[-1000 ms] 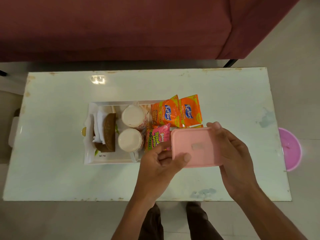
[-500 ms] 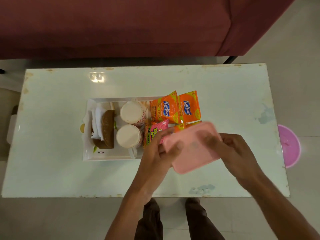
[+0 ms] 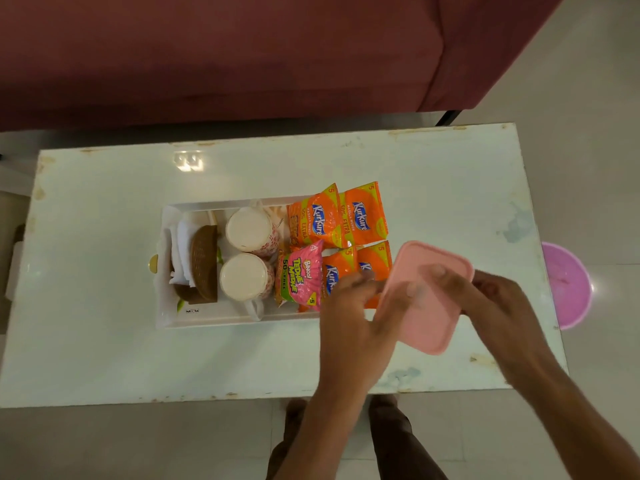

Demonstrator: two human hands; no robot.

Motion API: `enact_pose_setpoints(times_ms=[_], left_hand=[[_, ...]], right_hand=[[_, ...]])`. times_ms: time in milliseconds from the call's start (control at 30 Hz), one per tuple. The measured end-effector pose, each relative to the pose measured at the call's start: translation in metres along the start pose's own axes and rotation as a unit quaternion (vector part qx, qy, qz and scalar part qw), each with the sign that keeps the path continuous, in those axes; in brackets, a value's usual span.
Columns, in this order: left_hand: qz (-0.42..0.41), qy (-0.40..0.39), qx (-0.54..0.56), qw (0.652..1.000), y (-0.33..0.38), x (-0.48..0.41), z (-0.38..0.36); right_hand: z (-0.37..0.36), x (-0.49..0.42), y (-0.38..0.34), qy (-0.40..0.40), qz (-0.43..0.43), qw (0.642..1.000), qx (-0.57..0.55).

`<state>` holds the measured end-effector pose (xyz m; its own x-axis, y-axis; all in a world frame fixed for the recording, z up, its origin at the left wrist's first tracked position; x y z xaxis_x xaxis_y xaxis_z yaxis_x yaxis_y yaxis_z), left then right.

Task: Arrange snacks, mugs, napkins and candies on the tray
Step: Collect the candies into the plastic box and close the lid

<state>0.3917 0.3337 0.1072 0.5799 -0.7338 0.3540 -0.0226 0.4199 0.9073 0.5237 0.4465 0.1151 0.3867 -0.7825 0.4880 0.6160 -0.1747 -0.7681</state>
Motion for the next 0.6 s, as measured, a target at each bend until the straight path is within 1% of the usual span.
enact_pose_setpoints(times_ms=[33, 67, 133, 233, 300, 367, 467, 533, 600], left_hand=[[-0.017, -0.014, -0.026, 0.999, 0.004, -0.005, -0.009], [-0.013, -0.024, -0.026, 0.999, 0.008, -0.011, -0.019], [0.003, -0.019, -0.033, 0.999, 0.015, -0.024, -0.04], [0.002, -0.029, -0.105, 0.994, 0.019, -0.047, -0.077], [0.026, -0.037, -0.155, 0.987, 0.016, -0.062, -0.099], [0.087, -0.037, -0.172, 0.981, 0.01, -0.074, -0.116], [0.205, -0.022, -0.132, 0.97, -0.006, -0.09, -0.129], [0.241, -0.013, -0.105, 0.965, -0.015, -0.099, -0.135], [0.25, -0.003, -0.1, 0.963, -0.021, -0.106, -0.139]], right_hand=[[0.01, -0.008, 0.005, -0.004, -0.01, 1.0, -0.003], [0.019, -0.015, 0.01, 0.002, -0.026, 1.0, -0.015], [0.035, -0.031, 0.02, 0.054, -0.062, 0.996, -0.027], [0.047, -0.053, 0.027, 0.122, -0.064, 0.99, -0.004], [0.045, -0.069, 0.038, 0.127, -0.073, 0.989, -0.016], [0.04, -0.084, 0.055, 0.114, -0.095, 0.988, -0.036], [0.029, -0.103, 0.079, 0.057, -0.128, 0.988, -0.068], [0.024, -0.113, 0.089, 0.016, -0.139, 0.986, -0.093], [0.02, -0.122, 0.095, -0.017, -0.142, 0.985, -0.098]])
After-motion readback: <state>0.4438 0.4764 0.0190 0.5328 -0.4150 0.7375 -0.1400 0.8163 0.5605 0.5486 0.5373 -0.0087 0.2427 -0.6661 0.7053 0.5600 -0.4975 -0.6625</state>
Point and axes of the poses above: each hand's wrist, its own x-axis away from the middle knuckle, its own z-axis out of the back of the hand, y = z × x, the point moved 4 cm from there along -x, towards the middle knuckle, and after that the axes turned 1 degree about x, right-handed, at the moved point
